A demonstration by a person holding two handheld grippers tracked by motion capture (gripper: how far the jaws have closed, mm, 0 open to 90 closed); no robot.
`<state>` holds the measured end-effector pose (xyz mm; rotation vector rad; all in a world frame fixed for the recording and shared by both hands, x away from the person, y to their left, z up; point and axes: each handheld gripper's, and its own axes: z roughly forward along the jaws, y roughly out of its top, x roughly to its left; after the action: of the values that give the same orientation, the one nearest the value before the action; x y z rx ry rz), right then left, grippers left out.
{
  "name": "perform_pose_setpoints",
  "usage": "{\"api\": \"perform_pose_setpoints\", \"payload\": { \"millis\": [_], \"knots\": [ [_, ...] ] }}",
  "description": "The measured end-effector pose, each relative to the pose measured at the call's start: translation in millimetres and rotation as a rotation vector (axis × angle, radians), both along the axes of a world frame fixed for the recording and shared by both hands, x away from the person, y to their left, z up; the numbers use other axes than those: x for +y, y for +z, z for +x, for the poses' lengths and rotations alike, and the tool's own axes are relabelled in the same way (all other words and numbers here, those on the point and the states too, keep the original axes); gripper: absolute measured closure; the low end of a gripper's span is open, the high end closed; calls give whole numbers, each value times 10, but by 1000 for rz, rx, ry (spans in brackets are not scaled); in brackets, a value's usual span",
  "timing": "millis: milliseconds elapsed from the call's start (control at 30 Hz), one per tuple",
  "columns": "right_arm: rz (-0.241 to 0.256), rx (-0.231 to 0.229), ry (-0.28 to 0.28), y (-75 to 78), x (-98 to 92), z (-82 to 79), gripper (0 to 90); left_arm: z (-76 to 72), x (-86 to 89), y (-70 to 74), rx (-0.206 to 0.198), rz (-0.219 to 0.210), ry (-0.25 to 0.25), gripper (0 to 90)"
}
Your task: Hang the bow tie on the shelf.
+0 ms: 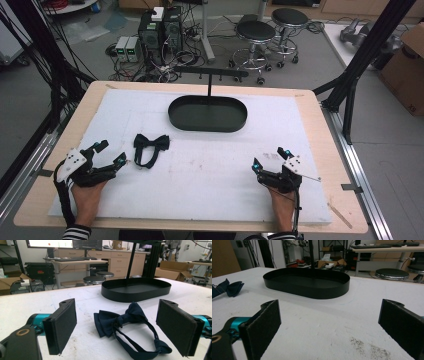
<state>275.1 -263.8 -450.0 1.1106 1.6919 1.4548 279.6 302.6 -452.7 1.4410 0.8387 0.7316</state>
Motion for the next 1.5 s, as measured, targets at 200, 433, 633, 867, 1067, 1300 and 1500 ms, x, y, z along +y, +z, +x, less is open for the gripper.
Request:
{"api": "perform_pose_setpoints", "payload": {
  "millis": [200,433,633,867,1067,1300,1500],
  "knots": [
    [7,-11,-2,-2,-8,-10,33,1,-7,3,2,7,5,170],
    [8,-56,-12,-12,-6,-55,33,-1,-38,6,-3,34,8,167],
    [0,-60,-11,-13,-1,-59,33,9,-33,10,13,34,14,167],
    [-1,-61,-14,-13,4,-59,33,13,-46,12,15,40,20,166],
    [-13,-59,-10,-11,14,-56,33,33,-38,21,37,34,22,166],
    [-13,-55,-5,-11,15,-57,33,71,-33,130,99,83,28,161],
    [-19,-59,-2,-10,17,-51,33,131,-92,278,164,131,12,161]
  ]
}}
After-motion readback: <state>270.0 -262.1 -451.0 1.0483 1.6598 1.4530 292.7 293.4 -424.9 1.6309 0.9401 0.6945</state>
